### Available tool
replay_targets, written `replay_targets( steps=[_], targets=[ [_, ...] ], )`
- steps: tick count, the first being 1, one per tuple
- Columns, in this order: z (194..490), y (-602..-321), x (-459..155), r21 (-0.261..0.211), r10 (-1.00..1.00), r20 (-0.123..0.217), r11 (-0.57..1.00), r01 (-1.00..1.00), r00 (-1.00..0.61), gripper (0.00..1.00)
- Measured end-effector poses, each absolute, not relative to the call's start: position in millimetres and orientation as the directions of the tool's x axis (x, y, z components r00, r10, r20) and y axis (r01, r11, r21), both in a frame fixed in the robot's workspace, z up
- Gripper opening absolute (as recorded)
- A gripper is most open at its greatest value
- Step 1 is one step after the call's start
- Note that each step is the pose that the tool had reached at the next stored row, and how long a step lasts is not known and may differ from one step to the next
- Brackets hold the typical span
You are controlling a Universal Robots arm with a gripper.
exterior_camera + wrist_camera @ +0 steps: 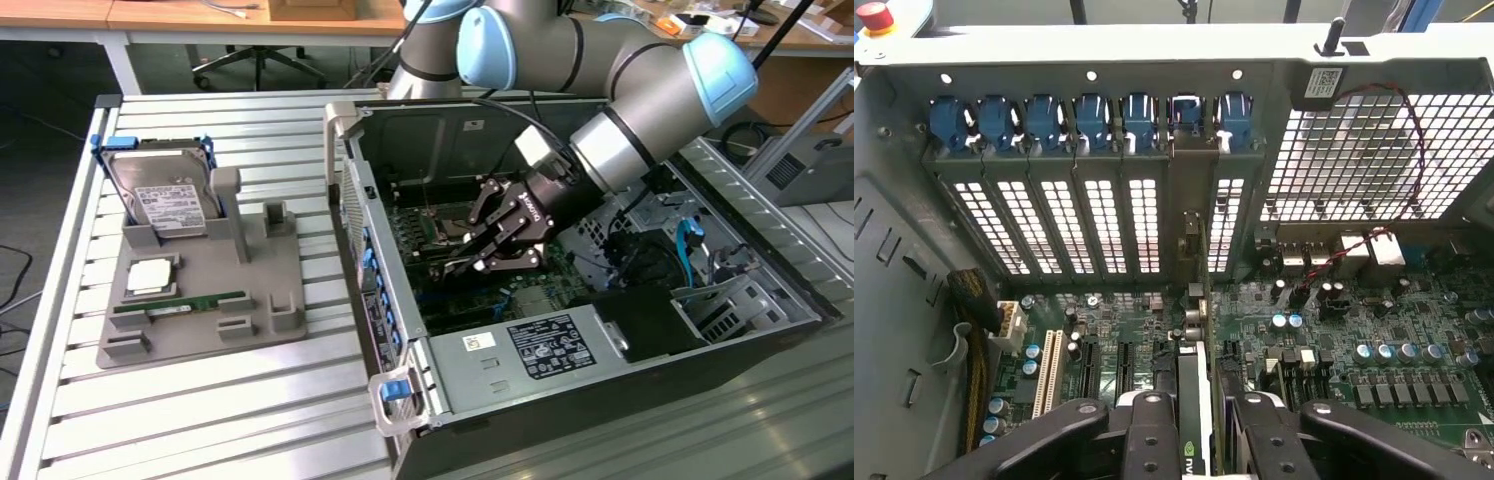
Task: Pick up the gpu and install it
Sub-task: 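Press down on the gpu until it lock into place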
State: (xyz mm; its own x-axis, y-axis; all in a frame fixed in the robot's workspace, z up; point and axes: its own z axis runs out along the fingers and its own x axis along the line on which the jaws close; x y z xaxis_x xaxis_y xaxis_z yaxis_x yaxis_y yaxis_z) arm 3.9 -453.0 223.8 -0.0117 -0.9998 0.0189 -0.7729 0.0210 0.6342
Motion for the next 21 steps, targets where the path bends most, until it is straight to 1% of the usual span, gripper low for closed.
replay_targets(
  steps=[3, 5, 7, 8, 13, 19, 20, 21],
  targets=[
    [223.7, -452.9, 3.8, 0.634, -1.000, 0.018, 0.021, -0.773, -0.012, 0.28],
    [223.7, -452.9, 3.8, 0.634, -1.000, 0.019, 0.021, -0.773, -0.012, 0.40],
    [223.8, -452.9, 3.9, 0.634, -1.000, 0.019, 0.021, -0.773, -0.012, 0.40],
    [223.8, -453.0, 3.9, 0.634, -1.000, 0.019, 0.021, -0.773, -0.012, 0.46],
    [231.7, -452.4, 4.0, 0.634, -1.000, 0.026, 0.025, -0.773, -0.012, 0.46],
    [261.4, -447.8, 3.8, 0.634, -0.999, 0.040, 0.034, -0.773, -0.012, 0.46],
    [269.6, -445.9, 3.9, 0.633, -0.999, 0.045, 0.038, -0.773, -0.012, 0.38],
    [271.9, -445.4, 3.9, 0.633, -0.999, 0.047, 0.039, -0.773, -0.012, 0.31]
  ],
)
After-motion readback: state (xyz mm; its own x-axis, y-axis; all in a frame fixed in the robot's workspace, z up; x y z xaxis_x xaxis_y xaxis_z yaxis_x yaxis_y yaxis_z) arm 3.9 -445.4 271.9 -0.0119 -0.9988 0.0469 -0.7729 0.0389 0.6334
